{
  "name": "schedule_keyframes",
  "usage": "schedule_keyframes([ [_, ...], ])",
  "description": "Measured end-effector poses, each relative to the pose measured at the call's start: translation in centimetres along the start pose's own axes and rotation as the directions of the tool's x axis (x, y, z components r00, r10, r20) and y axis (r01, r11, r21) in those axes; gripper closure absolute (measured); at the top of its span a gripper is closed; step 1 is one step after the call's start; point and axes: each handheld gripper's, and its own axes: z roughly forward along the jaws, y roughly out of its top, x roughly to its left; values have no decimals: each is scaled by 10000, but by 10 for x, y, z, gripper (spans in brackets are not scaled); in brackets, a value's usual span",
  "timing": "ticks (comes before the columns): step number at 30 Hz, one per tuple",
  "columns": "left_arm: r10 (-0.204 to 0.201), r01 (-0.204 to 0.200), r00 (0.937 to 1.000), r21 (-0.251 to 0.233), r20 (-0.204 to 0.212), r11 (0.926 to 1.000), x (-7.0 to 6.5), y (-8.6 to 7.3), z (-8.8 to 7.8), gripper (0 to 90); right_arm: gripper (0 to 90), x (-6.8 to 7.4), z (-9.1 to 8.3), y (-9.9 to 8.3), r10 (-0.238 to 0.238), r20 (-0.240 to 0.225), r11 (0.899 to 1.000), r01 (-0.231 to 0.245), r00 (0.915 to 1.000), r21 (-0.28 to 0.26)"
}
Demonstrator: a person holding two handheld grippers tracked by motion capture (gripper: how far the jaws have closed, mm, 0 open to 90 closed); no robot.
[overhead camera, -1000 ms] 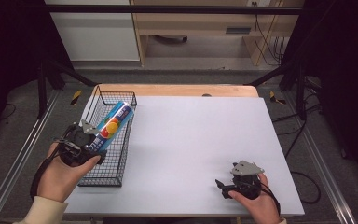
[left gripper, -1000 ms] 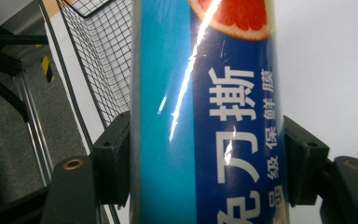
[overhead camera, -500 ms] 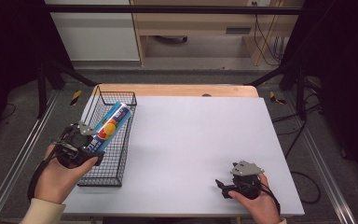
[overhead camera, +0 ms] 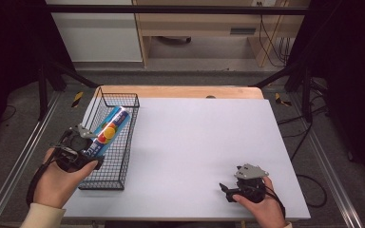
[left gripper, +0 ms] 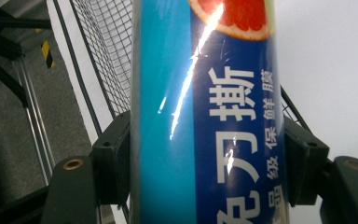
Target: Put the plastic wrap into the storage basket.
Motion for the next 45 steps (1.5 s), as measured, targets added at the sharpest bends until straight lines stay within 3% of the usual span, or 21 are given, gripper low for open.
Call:
schedule_keyframes([
  [13,-234,251,9995,796,-219,9965,4,12,19,320,126,1,1,0,-68,-95,10000,68,9999,17],
  [24,-283,359,9985,1674,-478,9852,8,27,44,320,127,2,1,1,-171,-203,9999,171,9996,1],
  [36,-434,545,9974,2065,-576,9769,9,35,57,320,127,3,0,2,-232,-275,9997,231,9994,-38],
  [45,-574,712,9964,2471,-627,9664,13,39,69,320,126,4,1,2,-226,-326,9997,226,9992,-15],
])
